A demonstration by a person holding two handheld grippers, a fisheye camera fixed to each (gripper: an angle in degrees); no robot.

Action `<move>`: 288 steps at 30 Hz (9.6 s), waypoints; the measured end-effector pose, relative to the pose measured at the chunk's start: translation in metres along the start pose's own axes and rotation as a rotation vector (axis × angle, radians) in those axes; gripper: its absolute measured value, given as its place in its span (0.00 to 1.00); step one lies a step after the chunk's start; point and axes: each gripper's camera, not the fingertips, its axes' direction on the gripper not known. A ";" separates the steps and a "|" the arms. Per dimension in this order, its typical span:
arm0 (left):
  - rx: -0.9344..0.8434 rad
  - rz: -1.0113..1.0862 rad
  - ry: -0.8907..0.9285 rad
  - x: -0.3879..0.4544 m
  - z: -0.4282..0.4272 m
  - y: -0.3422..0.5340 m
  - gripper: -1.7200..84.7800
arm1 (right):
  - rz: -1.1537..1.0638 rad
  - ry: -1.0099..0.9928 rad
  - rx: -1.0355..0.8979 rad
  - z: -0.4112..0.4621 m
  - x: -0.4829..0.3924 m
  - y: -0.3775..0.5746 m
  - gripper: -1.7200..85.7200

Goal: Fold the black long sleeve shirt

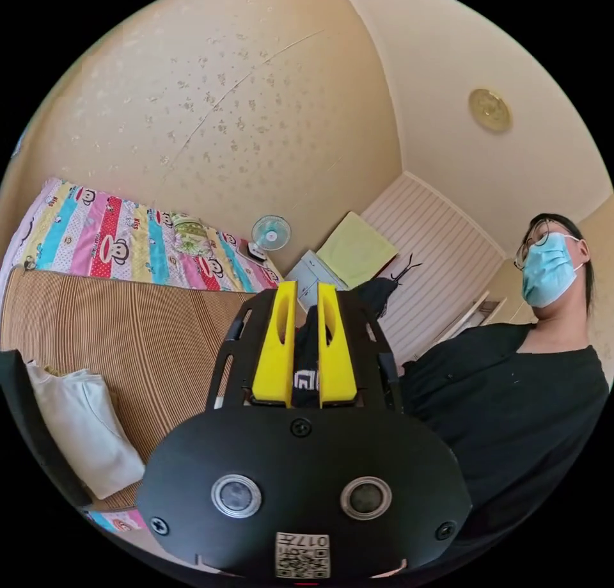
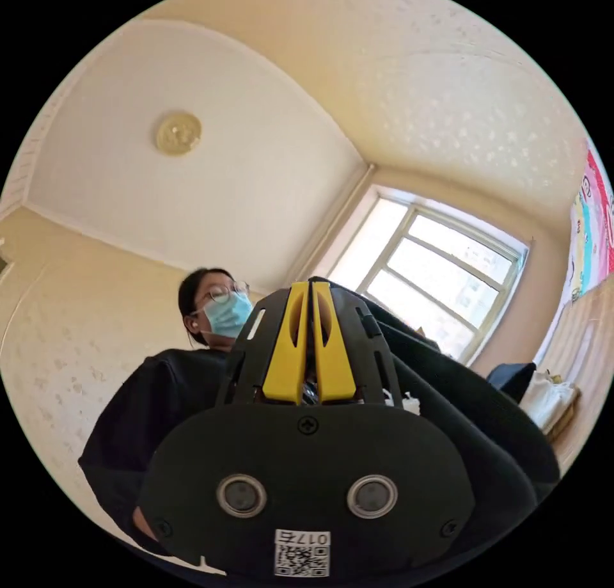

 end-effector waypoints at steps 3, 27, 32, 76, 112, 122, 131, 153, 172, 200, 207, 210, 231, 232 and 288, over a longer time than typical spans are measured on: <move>-0.117 0.085 -0.003 0.028 0.043 0.001 0.11 | 0.009 -0.127 0.192 -0.018 0.006 -0.007 0.03; -0.293 0.593 -0.115 0.193 0.238 0.031 0.15 | 0.167 -0.175 -0.134 0.047 0.033 -0.026 0.03; -0.332 0.597 -0.081 0.197 0.253 0.033 0.15 | 0.142 -0.226 -0.270 0.080 0.037 -0.016 0.03; 0.193 0.632 0.271 0.296 0.137 -0.052 0.01 | -0.532 1.240 -0.529 0.214 0.018 0.161 0.16; 0.183 0.070 0.348 0.139 0.073 -0.076 0.01 | -0.572 1.057 -0.106 0.128 -0.147 0.165 0.02; -0.235 0.109 0.092 0.117 0.117 -0.007 0.01 | -0.530 1.120 0.154 0.039 -0.216 0.187 0.03; -0.363 0.313 0.360 0.155 0.144 -0.032 0.01 | -0.160 1.102 -0.187 0.004 -0.141 0.228 0.05; 0.170 0.286 1.202 0.131 0.072 -0.116 0.01 | -0.513 0.817 -0.563 0.091 -0.136 0.216 0.15; 0.174 0.393 0.701 0.104 -0.043 -0.156 0.01 | -0.606 0.996 -0.496 0.139 -0.192 0.142 0.04; -0.260 -0.375 0.083 -0.146 0.151 -0.305 0.02 | -0.380 1.581 -0.795 0.099 -0.179 -0.105 0.04; -0.234 -0.737 -0.366 -0.358 0.247 -0.255 0.13 | 0.272 1.895 -0.634 -0.061 0.058 -0.178 0.08; -0.389 -0.748 -0.484 -0.377 0.264 -0.199 0.14 | 0.333 1.879 -0.549 -0.102 0.077 -0.149 0.09; -0.721 -0.628 -0.726 -0.406 0.140 -0.207 0.05 | 0.500 2.106 -0.929 -0.215 0.015 -0.133 0.06; -0.677 -0.660 -0.771 -0.412 0.123 -0.217 0.06 | 0.446 2.178 -0.847 -0.225 0.000 -0.168 0.06; -0.252 -0.942 -0.404 -0.358 0.010 -0.110 0.08 | 1.050 1.639 -0.575 -0.337 -0.068 -0.005 0.03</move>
